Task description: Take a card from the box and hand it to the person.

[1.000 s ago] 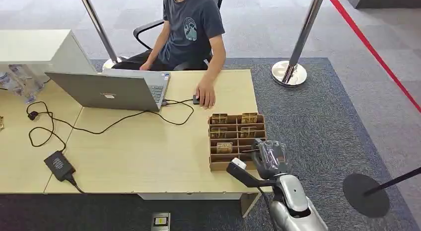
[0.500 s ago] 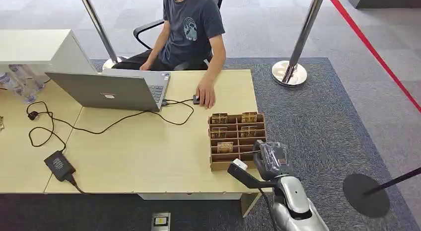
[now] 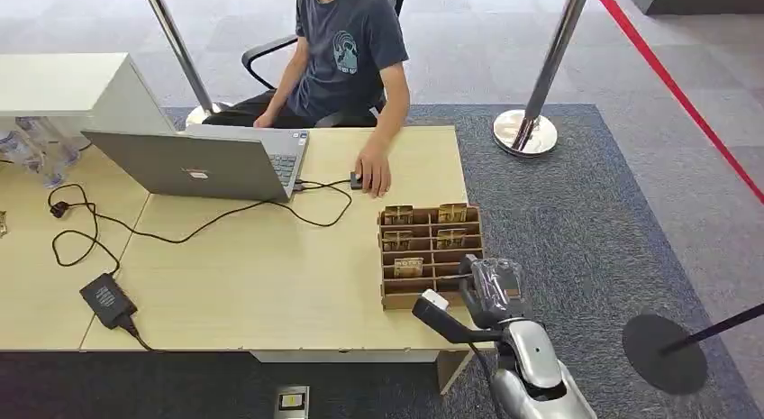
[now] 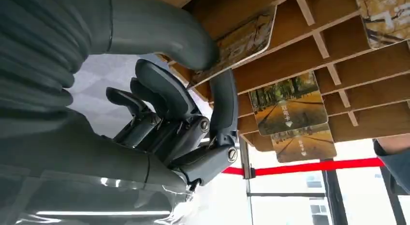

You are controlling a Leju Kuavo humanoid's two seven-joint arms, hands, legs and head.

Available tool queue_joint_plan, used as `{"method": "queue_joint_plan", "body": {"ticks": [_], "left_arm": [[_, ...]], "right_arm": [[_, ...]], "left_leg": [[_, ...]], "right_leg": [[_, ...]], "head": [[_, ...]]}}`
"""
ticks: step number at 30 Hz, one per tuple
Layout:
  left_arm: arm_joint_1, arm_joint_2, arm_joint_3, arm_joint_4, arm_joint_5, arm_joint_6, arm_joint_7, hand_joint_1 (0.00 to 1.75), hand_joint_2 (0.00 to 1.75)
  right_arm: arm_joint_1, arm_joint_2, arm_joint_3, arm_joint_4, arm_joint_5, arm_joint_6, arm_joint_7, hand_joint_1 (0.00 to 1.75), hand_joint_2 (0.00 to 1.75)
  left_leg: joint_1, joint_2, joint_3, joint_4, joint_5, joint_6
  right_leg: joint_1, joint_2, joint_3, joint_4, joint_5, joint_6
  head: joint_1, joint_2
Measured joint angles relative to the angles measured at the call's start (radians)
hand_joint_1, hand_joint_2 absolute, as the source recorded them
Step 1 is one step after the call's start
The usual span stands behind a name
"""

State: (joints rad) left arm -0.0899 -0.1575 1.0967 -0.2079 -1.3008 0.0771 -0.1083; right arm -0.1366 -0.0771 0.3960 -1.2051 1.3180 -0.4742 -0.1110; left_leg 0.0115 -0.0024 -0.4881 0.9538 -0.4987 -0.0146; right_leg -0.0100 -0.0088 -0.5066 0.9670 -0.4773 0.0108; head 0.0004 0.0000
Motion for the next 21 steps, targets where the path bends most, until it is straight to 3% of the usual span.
{"method": "queue_joint_plan", "body": {"ticks": [21], "left_arm": [[0.000, 0.000, 0.000, 0.000, 0.006, 0.000, -0.009, 0.00, 0.00]], "right_arm": [[0.022, -0.002, -0.006, -0.090, 0.032, 0.001, -0.003, 1.75, 1.75]], "left_leg": [[0.000, 0.000, -0.001, 0.000, 0.000, 0.000]], "right_leg": [[0.000, 0.000, -0.001, 0.000, 0.000, 0.000]], "head": [[0.000, 0.000]]}}
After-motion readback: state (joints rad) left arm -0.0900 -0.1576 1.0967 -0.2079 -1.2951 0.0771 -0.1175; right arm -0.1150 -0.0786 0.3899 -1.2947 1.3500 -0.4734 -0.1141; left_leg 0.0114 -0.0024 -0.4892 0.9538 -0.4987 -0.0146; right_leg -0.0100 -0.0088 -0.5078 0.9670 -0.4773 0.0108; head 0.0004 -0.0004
